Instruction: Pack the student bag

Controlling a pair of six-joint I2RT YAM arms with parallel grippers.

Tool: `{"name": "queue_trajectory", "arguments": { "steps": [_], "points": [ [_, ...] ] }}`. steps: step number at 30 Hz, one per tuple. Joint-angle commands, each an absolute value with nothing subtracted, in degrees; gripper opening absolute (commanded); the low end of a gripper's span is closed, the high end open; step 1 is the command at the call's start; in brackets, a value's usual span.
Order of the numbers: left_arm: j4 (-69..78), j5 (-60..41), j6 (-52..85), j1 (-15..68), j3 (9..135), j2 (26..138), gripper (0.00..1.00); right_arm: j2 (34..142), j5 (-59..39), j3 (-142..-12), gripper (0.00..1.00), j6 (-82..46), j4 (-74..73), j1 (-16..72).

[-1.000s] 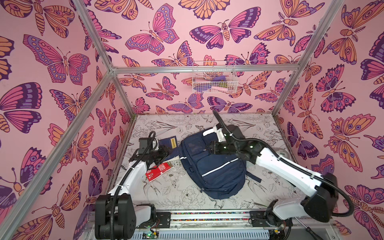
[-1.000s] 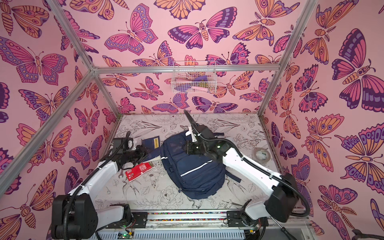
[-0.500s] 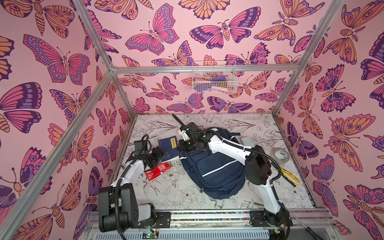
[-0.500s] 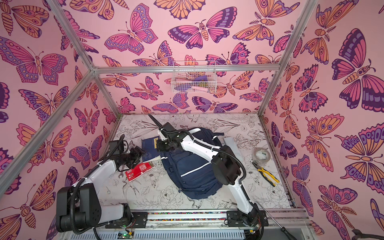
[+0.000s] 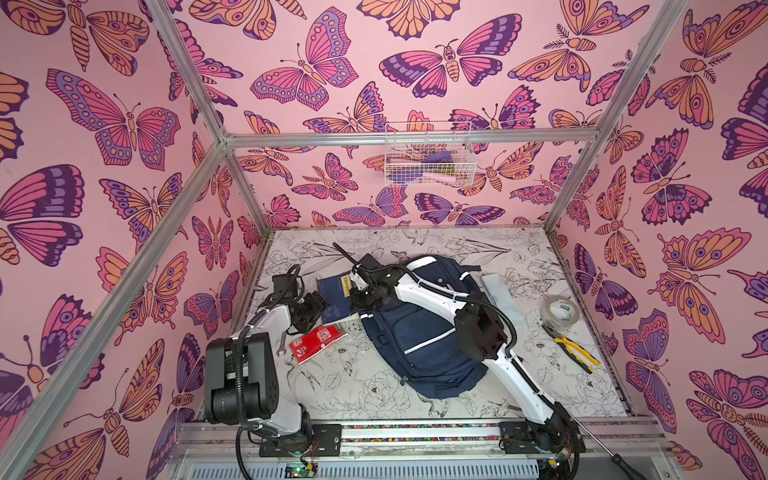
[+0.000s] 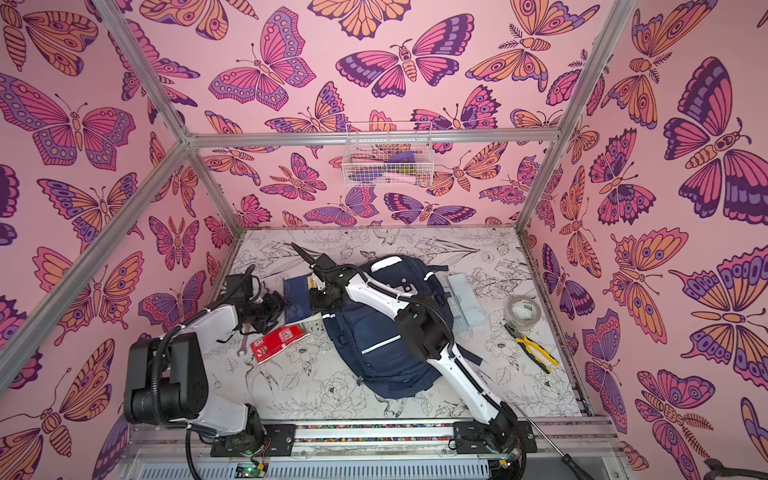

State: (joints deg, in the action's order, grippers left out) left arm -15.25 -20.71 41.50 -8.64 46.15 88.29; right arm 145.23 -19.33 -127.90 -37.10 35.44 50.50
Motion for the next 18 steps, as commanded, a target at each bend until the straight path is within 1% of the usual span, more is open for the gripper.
{"name": "queue_trajectory", "arguments": {
  "steps": [1, 11, 14, 18],
  "points": [
    [-13.3, -23.22, 42.57, -9.23, 46.8, 90.16, 0.79, 147.86, -18.84, -129.7, 0.06, -38.23, 39.39, 50.63],
    [-8.6, -28.55, 43.99, -9.23, 45.98, 94.7, 0.77, 151.08, -17.17, -129.64, 0.02, -40.47, 43.4, 50.24],
    [-5.5, -32.55, 45.4, -9.14, 45.73, 95.39, 0.72, 151.67, -17.52, -129.64, 0.01, -40.86, 43.68, 49.88],
    [-0.33, -37.62, 47.69, -9.14, 44.68, 95.37, 0.62, 152.1, -18.26, -129.64, 0.0, -41.21, 43.69, 49.66]
  ]
}}
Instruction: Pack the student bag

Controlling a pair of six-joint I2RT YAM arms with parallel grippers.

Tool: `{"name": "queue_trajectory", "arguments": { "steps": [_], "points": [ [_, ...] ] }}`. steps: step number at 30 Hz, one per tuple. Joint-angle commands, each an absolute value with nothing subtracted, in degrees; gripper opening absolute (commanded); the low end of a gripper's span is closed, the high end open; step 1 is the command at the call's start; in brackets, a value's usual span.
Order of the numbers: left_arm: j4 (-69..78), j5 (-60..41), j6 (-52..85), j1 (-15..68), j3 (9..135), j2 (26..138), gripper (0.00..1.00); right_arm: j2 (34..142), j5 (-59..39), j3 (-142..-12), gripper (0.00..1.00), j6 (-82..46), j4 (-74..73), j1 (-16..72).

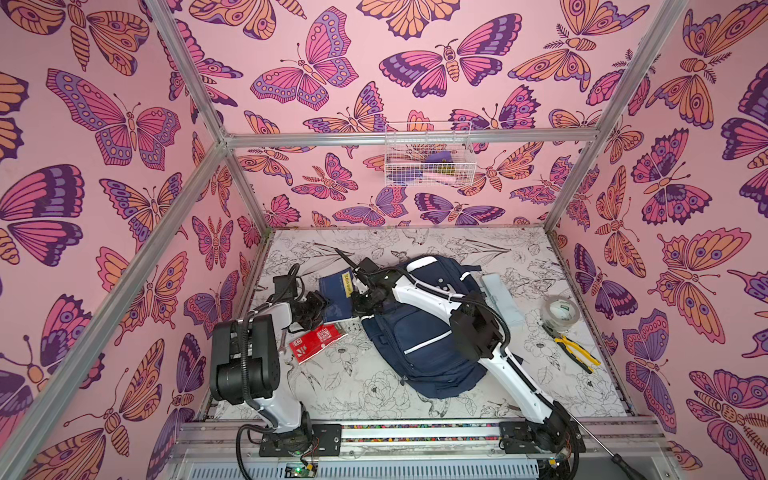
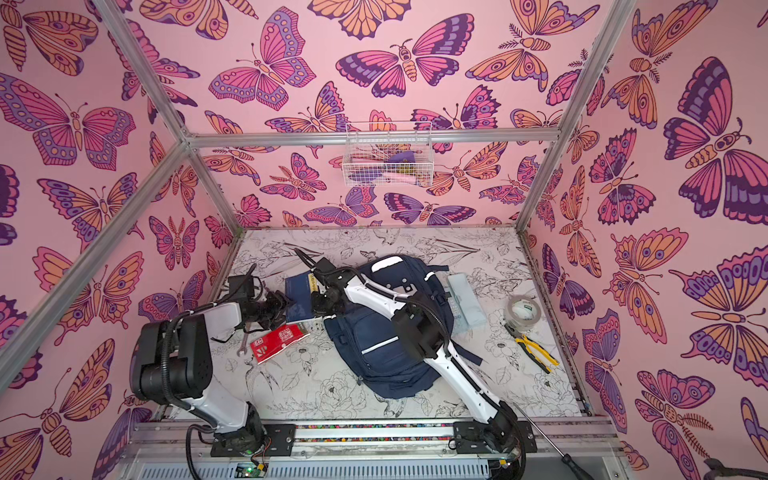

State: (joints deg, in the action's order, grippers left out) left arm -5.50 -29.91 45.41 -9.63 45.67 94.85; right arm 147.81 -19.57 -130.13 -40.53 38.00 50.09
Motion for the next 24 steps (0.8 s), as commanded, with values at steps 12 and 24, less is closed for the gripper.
{"name": "queue_trajectory", "arguments": {
  "steps": [12, 24],
  "points": [
    [10.08, -47.16, 50.81, -7.66, 42.99, 94.33, 0.41, 153.01, -20.11, -129.37, 0.0, -41.4, 43.86, 48.96],
    [16.87, -50.16, 55.02, -7.12, 41.62, 97.25, 0.28, 153.19, -20.34, -129.07, 0.0, -41.66, 43.68, 48.76]
  ]
}}
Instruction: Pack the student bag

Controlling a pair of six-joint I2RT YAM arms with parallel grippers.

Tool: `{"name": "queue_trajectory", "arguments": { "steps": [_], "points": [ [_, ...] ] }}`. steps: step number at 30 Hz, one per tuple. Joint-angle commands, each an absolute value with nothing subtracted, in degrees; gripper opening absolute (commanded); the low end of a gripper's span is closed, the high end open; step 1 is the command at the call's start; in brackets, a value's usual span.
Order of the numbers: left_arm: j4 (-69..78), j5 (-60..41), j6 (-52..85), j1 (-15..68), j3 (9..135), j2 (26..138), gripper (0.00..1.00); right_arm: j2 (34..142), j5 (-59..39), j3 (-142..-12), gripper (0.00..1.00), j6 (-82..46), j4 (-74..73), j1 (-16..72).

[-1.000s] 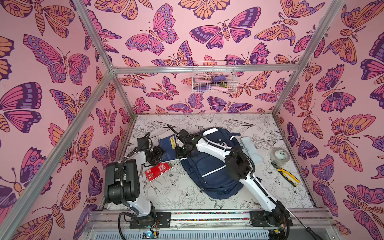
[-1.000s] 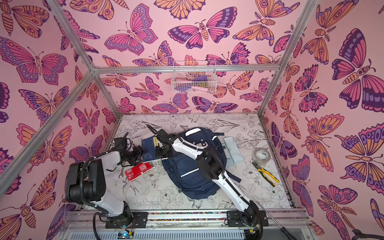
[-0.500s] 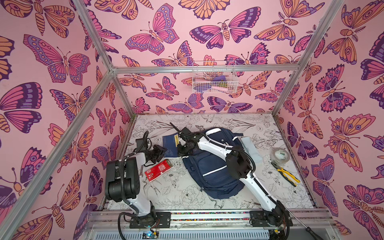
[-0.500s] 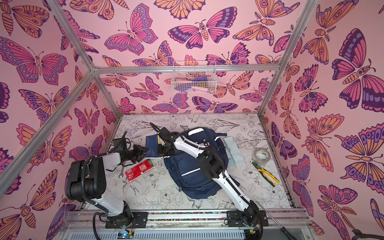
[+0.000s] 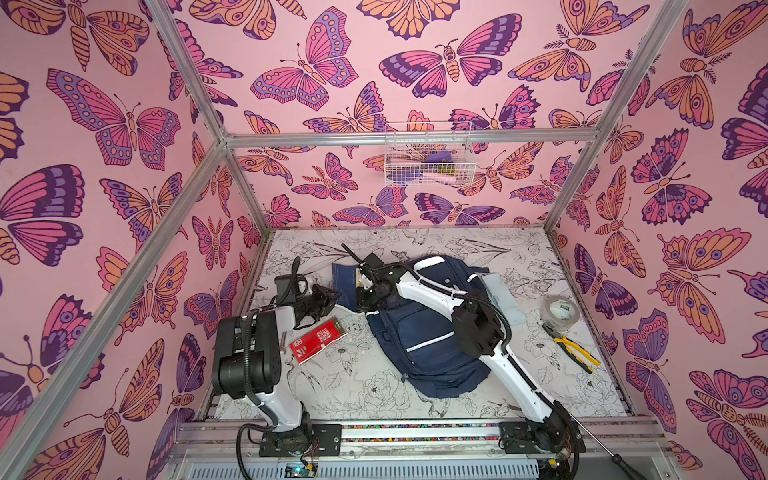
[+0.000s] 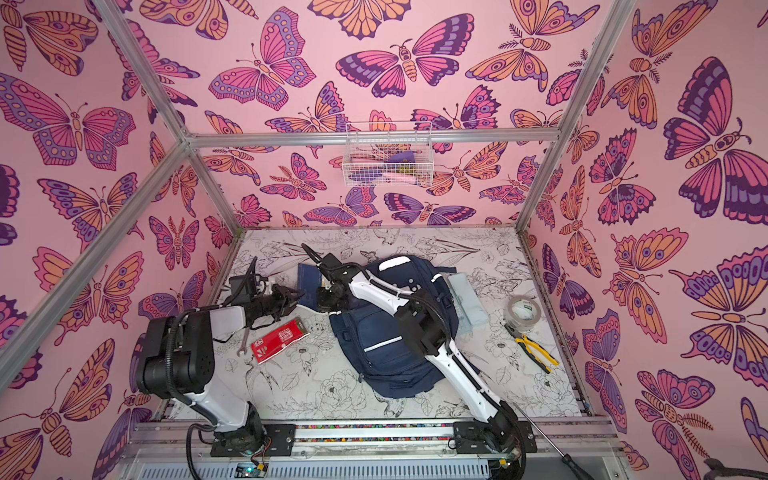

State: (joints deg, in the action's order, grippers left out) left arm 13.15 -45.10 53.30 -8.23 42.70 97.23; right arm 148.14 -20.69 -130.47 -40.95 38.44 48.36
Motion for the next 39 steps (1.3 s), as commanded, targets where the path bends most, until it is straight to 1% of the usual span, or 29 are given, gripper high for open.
{"name": "queue_trajectory", "arguments": {
  "steps": [1, 4, 6, 7, 9, 10, 13, 14, 16, 17, 20, 23, 26, 33, 36, 37, 39],
  "points": [
    [16.87, -49.78, 54.86, -7.14, 41.49, 96.91, 0.27, 153.14, -20.39, -128.99, 0.0, -41.68, 43.65, 48.66],
    [16.7, -49.22, 54.5, -7.12, 41.37, 96.26, 0.23, 152.87, -20.48, -128.51, 0.0, -41.66, 43.33, 48.6],
    [16.65, -48.98, 54.4, -7.12, 41.23, 96.26, 0.18, 152.44, -20.78, -128.19, 0.0, -41.75, 42.92, 48.57],
    [16.53, -48.96, 54.33, -7.12, 41.23, 96.35, 0.14, 152.34, -20.98, -128.07, 0.0, -41.68, 42.73, 48.52],
    [16.52, -48.57, 54.31, -7.12, 41.05, 96.34, 0.02, 151.4, -21.5, -127.81, 0.0, -41.51, 41.97, 48.43],
    [16.36, -48.4, 54.24, -7.12, 41.05, 96.2, 0.0, 151.02, -21.71, -127.75, 0.0, -41.36, 41.52, 48.35],
    [14.71, -47.75, 53.39, -7.12, 41.65, 95.38, 0.0, 149.39, -22.2, -128.12, 0.01, -40.48, 40.92, 48.01],
    [13.42, -47.29, 52.74, -7.12, 42.0, 94.75, 0.0, 148.46, -22.65, -128.22, 0.04, -40.3, 40.65, 47.86],
    [10.4, -45.89, 51.0, -7.12, 42.61, 93.04, 0.0, 145.92, -23.04, -128.23, 0.17, -39.72, 40.21, 47.71],
    [8.53, -44.95, 49.87, -7.08, 43.0, 91.85, 0.0, 144.28, -22.96, -128.15, 0.26, -39.14, 39.87, 47.64],
    [2.38, -42.08, 46.21, -6.72, 44.62, 88.32, 0.0, 138.74, -22.96, -126.29, 0.42, -38.02, 37.66, 47.78],
    [-4.66, -39.97, 41.58, -6.03, 47.53, 84.76, 0.0, 131.75, -20.69, -122.11, 0.5, -37.64, 35.18, 47.74],
    [-8.7, -39.02, 38.16, -4.81, 49.54, 81.4, 0.0, 124.95, -16.91, -117.03, 0.56, -37.06, 33.17, 47.75],
    [-14.05, -39.6, 32.77, 0.3, 53.4, 75.71, 0.0, 112.92, -10.69, -106.54, 0.57, -35.32, 31.8, 46.7],
    [-14.0, -40.9, 32.04, 2.42, 54.26, 73.48, 0.0, 106.18, -11.01, -98.36, 0.57, -36.5, 27.42, 45.0],
    [-14.07, -41.23, 31.64, 3.39, 54.55, 70.84, 0.0, 103.56, -11.93, -95.29, 0.6, -37.07, 25.13, 44.15],
    [-14.06, -41.89, 31.14, 5.54, 55.38, 69.15, 0.0, 98.58, -14.62, -88.6, 0.66, -39.02, 19.33, 42.42]
  ]
}}
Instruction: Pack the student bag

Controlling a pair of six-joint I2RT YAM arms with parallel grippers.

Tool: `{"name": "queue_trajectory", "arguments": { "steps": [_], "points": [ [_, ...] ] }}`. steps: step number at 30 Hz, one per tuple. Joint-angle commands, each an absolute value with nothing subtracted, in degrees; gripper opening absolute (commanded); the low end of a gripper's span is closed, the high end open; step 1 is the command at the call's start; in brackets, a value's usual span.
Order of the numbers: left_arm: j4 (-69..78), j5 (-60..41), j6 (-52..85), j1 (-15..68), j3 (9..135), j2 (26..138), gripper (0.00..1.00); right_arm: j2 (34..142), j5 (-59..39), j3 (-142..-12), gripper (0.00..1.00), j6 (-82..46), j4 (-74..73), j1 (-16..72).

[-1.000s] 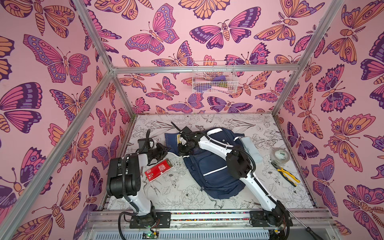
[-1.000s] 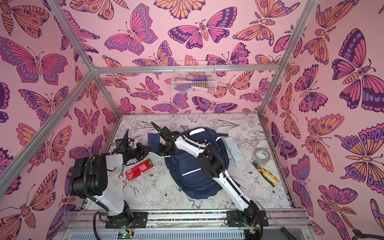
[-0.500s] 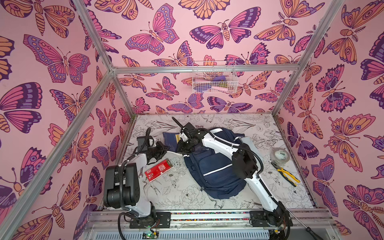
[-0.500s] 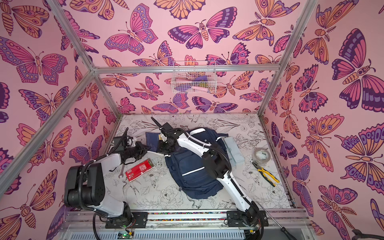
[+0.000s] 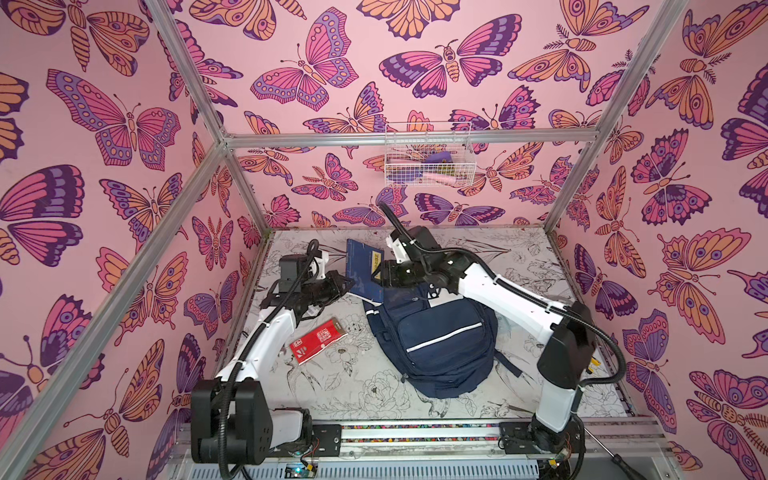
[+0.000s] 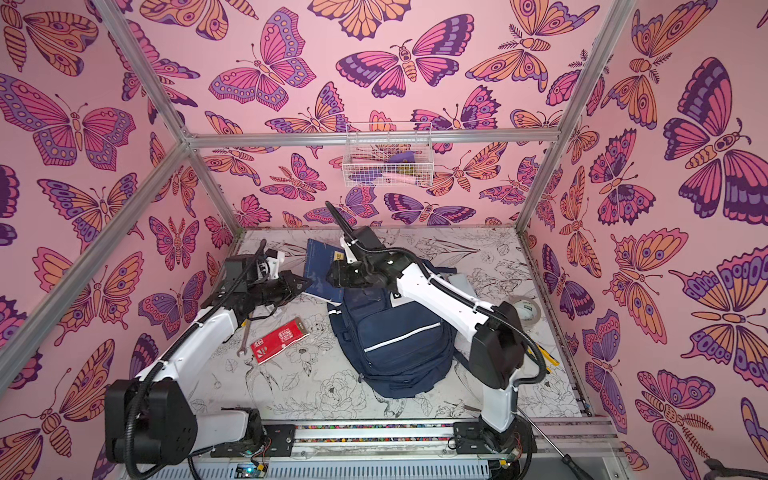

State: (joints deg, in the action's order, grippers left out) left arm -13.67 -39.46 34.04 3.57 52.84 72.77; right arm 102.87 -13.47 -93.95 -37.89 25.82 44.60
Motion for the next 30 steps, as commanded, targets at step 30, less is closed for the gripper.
{"name": "queue_trajectory", "arguments": {
  "steps": [30],
  "points": [
    [45.91, -57.39, 78.12, 16.34, 45.98, 69.08, 0.0, 75.5, -42.62, -53.88, 0.74, -61.85, -31.64, 27.58]
  ]
}}
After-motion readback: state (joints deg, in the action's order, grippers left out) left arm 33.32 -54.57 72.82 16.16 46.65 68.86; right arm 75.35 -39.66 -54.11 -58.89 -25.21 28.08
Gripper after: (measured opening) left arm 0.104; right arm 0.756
